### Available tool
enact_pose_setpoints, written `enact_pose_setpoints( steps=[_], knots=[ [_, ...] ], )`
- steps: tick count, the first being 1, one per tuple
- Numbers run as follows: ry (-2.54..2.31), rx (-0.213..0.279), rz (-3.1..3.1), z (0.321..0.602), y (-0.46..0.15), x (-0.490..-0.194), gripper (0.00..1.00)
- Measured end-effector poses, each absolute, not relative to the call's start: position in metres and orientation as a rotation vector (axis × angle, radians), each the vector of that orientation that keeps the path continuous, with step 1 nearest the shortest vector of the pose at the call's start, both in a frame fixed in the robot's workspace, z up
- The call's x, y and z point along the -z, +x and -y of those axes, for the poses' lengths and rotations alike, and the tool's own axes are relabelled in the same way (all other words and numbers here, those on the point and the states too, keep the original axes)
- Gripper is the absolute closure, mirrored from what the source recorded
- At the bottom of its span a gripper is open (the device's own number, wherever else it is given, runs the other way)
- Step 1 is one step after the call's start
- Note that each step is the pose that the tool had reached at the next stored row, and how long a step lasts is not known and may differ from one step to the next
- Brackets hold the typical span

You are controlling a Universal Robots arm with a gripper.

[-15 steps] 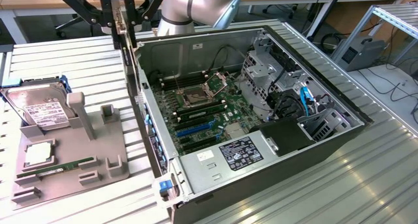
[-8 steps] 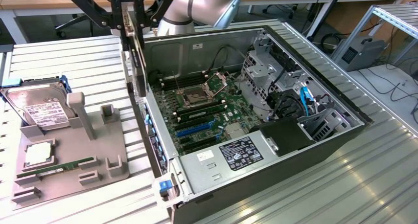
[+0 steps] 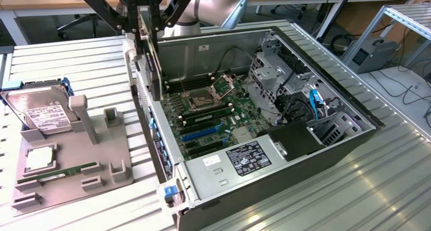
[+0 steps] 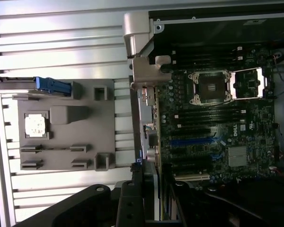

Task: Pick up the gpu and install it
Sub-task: 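Pick up the gpu and move the gpu toward the slot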

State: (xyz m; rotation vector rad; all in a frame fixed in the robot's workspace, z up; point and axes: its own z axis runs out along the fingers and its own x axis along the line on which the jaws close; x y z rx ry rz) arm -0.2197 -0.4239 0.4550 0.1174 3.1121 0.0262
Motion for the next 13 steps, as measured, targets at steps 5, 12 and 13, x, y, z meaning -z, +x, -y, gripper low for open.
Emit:
enact_pose_setpoints(
  steps=[5,12,13],
  knots=[
    [0.117,-0.026,-3.112,0.425,-0.212,-0.453,0.73],
    [0.117,-0.026,-3.112,0.427,-0.203,-0.449,0.73],
    [0.117,-0.026,-3.112,0.427,-0.202,-0.449,0.73]
  ],
)
